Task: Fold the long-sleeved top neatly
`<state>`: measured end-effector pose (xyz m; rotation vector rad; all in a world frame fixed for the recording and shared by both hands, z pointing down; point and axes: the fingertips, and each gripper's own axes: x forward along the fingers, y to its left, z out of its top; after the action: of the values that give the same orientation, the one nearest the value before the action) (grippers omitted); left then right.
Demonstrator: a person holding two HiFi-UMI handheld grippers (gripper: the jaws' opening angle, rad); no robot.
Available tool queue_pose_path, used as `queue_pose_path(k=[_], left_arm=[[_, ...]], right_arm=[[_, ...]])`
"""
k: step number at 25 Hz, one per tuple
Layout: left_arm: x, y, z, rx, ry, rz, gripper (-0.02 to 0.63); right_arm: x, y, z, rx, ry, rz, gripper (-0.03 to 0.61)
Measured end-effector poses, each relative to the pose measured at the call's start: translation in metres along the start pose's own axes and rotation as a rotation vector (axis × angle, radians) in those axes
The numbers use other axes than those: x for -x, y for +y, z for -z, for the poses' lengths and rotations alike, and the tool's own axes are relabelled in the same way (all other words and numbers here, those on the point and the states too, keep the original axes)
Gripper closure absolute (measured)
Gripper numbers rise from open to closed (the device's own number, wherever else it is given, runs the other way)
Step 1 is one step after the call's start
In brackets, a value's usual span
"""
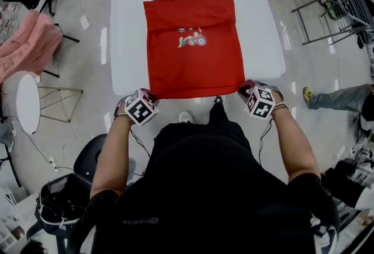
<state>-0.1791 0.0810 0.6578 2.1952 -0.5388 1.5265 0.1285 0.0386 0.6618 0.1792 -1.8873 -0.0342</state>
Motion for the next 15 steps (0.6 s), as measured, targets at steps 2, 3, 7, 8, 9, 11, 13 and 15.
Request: queue_pose_path(k=[2, 3, 7, 8, 9, 11, 13, 15], left_arm=[[0.017, 0.003, -0.008, 0.004, -0.041, 0.004, 0.592], [0.026, 0.009, -0.014, 0.000, -0.062, 0.003, 0.592], [0.062, 0.042, -0.044, -0.063, -0.097, -0.046, 0.592], [0.071, 0.047, -0.054, -0.079, -0.100, -0.064, 0.592], [0.079, 0.053, -0.063, -0.090, -0.105, -0.080, 0.592], [0.091, 0.071, -0.081, -0.088, -0.120, -0.113, 0.592], [0.100, 0.094, -0.098, -0.060, -0.134, -0.152, 0.592], [0.107, 0.120, -0.117, -0.024, -0.156, -0.205, 0.592]], right_arm=[[0.019, -0.006, -0.013, -0.036, -0.050, 0.024, 0.552], [0.029, -0.013, -0.020, -0.049, -0.076, 0.036, 0.552], [0.066, -0.054, -0.046, -0.053, -0.147, 0.063, 0.552], [0.078, -0.063, -0.049, -0.054, -0.162, 0.061, 0.552], [0.088, -0.072, -0.053, -0.058, -0.178, 0.059, 0.552], [0.103, -0.098, -0.062, -0.082, -0.224, 0.056, 0.552], [0.111, -0.129, -0.070, -0.115, -0.278, 0.063, 0.552], [0.117, -0.158, -0.073, -0.141, -0.318, 0.073, 0.552]])
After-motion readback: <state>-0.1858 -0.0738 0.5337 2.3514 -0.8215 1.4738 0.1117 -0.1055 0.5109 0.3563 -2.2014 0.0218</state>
